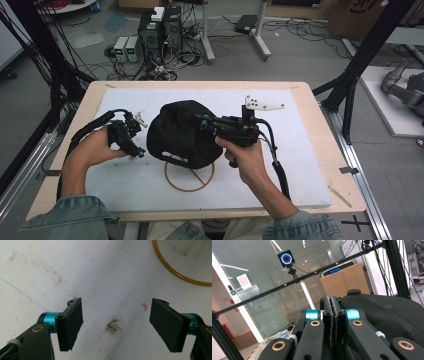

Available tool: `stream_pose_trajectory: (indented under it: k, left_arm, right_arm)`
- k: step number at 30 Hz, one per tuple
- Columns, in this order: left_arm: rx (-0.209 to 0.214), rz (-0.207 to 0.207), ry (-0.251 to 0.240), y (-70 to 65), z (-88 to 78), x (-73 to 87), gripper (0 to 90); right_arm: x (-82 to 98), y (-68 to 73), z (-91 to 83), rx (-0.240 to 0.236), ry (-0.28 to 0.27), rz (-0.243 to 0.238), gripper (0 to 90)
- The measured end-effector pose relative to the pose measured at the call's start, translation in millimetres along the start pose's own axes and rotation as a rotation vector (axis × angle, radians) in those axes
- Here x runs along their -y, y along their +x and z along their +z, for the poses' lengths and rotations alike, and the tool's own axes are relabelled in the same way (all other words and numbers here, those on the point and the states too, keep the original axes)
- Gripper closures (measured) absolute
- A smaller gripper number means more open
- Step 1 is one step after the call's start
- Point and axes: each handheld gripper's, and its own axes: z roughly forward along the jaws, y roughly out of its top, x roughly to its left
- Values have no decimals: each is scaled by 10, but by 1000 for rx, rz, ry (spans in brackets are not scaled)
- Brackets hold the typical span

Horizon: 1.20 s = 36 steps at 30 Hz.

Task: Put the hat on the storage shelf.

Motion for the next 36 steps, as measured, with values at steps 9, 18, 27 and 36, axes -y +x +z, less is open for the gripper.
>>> stream_pose_trajectory:
  k: [9,18,27,36]
  left_arm:
    - [1,-6,-6,-6,7,-1,270]
    - [1,5,6,3,-4,1,270]
    - [1,9,11,6,-2,-1,270]
    - [0,13,12,2,5,-10,270]
  right_arm:
    - [-7,0,-30,-1,-8,-2,837]
    - [-16,-8,-63,35,-17,-8,674]
    - [-103,-106,-232,137,-66,-47,547]
    - [-161,-268,-477,301,-83,-88,421]
